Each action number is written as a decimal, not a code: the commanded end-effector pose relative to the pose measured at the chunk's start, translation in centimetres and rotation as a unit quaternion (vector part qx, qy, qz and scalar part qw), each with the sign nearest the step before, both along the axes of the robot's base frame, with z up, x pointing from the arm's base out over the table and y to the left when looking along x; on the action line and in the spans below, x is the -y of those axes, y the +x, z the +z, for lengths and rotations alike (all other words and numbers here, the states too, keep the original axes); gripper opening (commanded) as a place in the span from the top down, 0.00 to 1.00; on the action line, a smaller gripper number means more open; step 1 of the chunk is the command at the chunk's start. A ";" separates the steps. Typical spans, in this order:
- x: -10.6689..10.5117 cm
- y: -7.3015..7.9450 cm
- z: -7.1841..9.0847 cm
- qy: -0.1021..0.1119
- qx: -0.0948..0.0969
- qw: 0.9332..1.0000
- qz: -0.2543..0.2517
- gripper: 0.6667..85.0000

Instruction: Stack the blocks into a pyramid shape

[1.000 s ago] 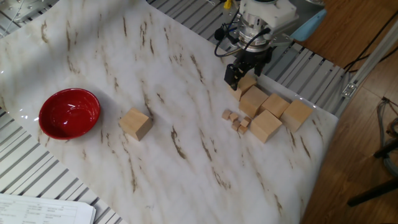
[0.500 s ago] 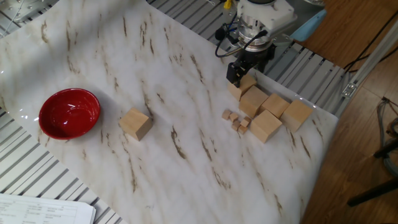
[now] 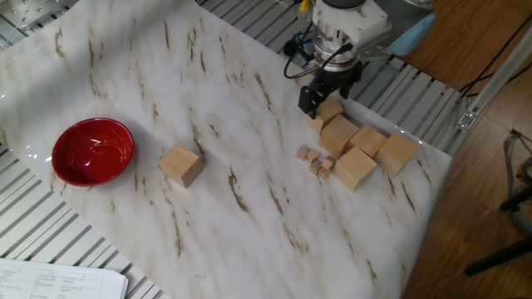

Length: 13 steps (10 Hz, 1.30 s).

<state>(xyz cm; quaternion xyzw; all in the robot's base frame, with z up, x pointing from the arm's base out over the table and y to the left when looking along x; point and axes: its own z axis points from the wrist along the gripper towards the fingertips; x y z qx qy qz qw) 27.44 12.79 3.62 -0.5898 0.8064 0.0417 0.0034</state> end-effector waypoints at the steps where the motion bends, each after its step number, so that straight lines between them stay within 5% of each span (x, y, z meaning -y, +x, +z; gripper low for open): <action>1: 0.0 0.8 -0.6 0.003 0.012 1.000 0.002 0.00; 4: 0.1 1.6 -0.9 0.002 0.027 1.000 0.006 0.01; 7: -1.4 1.5 -0.6 0.022 0.032 0.997 -0.067 0.49; 11: -1.6 1.4 -0.1 0.032 0.036 0.992 -0.117 0.86; 13: -1.0 1.1 0.5 0.024 0.035 0.990 -0.132 0.93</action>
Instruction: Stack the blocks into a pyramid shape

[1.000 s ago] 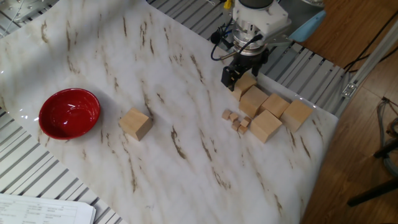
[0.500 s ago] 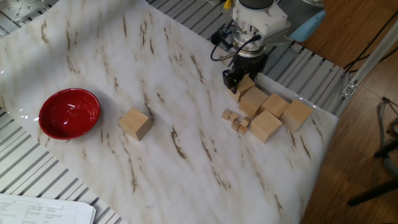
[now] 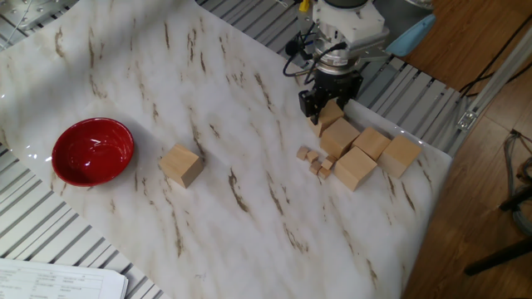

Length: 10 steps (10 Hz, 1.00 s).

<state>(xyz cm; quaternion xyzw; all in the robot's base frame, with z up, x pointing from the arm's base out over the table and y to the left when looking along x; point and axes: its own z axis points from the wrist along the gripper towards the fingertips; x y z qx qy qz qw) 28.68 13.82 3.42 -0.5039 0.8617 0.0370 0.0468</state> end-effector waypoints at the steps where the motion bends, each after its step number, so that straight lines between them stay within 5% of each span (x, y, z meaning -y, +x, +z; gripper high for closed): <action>1: 0.3 -0.1 0.9 0.003 0.000 0.999 -0.034 0.96; 5: 2.3 0.4 2.1 -0.016 -0.006 0.999 -0.036 1.00; 10: 6.0 5.1 6.9 -0.067 0.000 0.997 -0.048 1.00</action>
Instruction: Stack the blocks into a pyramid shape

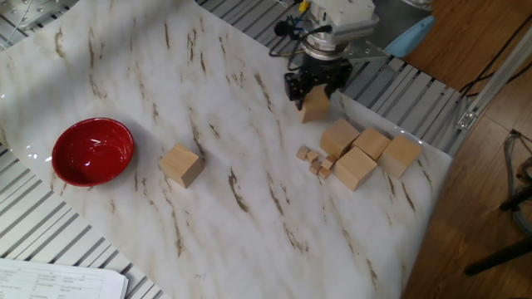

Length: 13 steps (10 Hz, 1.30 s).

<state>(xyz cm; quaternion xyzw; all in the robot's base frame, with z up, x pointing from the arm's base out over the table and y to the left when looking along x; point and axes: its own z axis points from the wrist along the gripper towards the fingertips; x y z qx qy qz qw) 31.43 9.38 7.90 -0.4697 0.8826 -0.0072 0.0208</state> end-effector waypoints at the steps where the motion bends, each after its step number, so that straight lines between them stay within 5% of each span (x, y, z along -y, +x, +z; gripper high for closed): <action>1: 1.9 4.1 3.1 -0.016 0.008 1.000 -0.017 1.00; 4: 1.7 7.6 2.9 0.003 0.040 0.998 -0.042 1.00; 7: 2.4 8.6 2.7 -0.007 0.054 0.998 -0.032 1.00; 9: 2.5 10.1 3.0 -0.008 0.084 0.996 -0.030 1.00; 10: 2.2 9.7 2.9 0.004 0.075 0.994 -0.083 1.00; 11: 2.7 10.0 3.0 -0.001 0.083 0.990 -0.117 1.00; 13: 1.9 11.8 3.4 0.025 0.115 0.980 -0.163 1.00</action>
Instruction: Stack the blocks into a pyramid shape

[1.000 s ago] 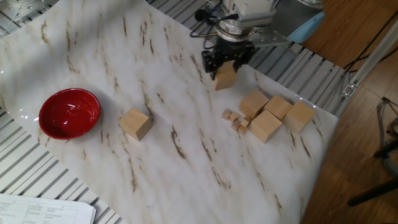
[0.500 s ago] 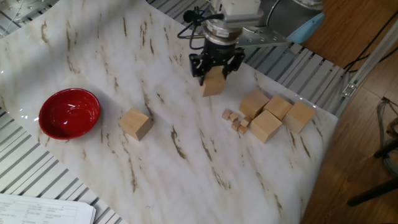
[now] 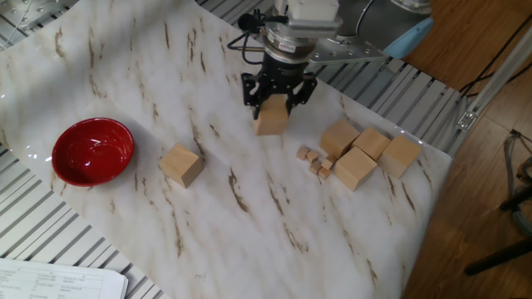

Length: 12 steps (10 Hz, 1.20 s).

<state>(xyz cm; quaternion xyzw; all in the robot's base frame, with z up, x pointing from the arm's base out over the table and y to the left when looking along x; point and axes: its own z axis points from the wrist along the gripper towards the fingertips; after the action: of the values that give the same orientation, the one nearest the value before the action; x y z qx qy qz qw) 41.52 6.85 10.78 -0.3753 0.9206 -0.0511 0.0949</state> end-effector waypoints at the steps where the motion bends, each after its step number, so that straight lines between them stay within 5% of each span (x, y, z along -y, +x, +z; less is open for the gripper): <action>1: -0.7 2.2 0.7 0.035 0.042 0.996 -0.074 1.00; 2: -0.8 3.3 1.0 0.041 0.064 0.994 -0.078 1.00; 3: -1.1 2.7 0.8 0.052 0.051 0.992 -0.103 1.00; 6: -0.1 2.2 0.7 0.028 0.043 0.995 -0.089 1.00; 8: 0.9 1.0 0.4 0.000 0.021 0.998 -0.066 1.00; 10: 0.4 1.3 1.7 0.012 -0.004 0.998 -0.070 1.00; 12: 1.0 3.1 1.7 -0.001 -0.013 0.999 -0.051 1.00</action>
<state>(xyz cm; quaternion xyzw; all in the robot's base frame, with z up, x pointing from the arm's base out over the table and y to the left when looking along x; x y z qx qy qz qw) 43.30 6.14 11.93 -0.3150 0.9422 -0.0568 0.0989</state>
